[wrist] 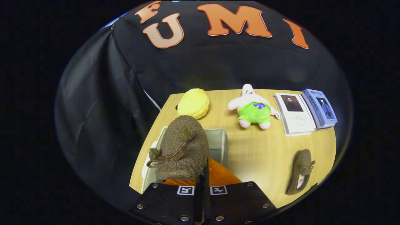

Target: Open the storage box then place both shoes into the box .Put the left shoe in first, then the right shoe, with the right side of both shoes facing outward in a uniform manner.

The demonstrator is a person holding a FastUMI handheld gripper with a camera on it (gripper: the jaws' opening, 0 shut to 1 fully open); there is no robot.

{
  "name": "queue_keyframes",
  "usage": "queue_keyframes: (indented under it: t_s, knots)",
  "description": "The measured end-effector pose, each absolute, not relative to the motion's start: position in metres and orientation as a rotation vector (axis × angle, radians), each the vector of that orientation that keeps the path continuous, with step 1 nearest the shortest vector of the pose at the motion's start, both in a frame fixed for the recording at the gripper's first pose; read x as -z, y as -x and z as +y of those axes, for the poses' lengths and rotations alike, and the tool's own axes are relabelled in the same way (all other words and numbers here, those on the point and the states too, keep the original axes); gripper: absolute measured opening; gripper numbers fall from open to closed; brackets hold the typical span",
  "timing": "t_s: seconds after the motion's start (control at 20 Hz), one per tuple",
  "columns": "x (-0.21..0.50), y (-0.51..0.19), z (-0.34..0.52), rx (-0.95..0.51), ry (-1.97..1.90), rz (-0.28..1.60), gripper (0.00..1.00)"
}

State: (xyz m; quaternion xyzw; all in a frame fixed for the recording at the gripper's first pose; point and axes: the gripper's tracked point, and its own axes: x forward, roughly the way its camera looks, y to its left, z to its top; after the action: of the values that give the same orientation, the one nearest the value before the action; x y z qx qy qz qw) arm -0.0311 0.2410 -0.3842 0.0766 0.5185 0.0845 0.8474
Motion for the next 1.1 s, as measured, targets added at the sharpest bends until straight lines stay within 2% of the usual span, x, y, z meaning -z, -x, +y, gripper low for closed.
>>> queue_keyframes:
  t_s: [0.25, 0.6, 0.85, 1.1]
  knots:
    - [0.416, 0.038, 0.275, -0.179, -0.115, 1.172, 0.04]
    - [0.465, 0.046, 0.294, -0.102, -0.136, 1.291, 0.04]
    - [0.495, 0.054, 0.309, -0.070, -0.206, 1.379, 0.12]
    - [0.516, 0.073, 0.322, -0.129, -0.211, 1.472, 0.16]
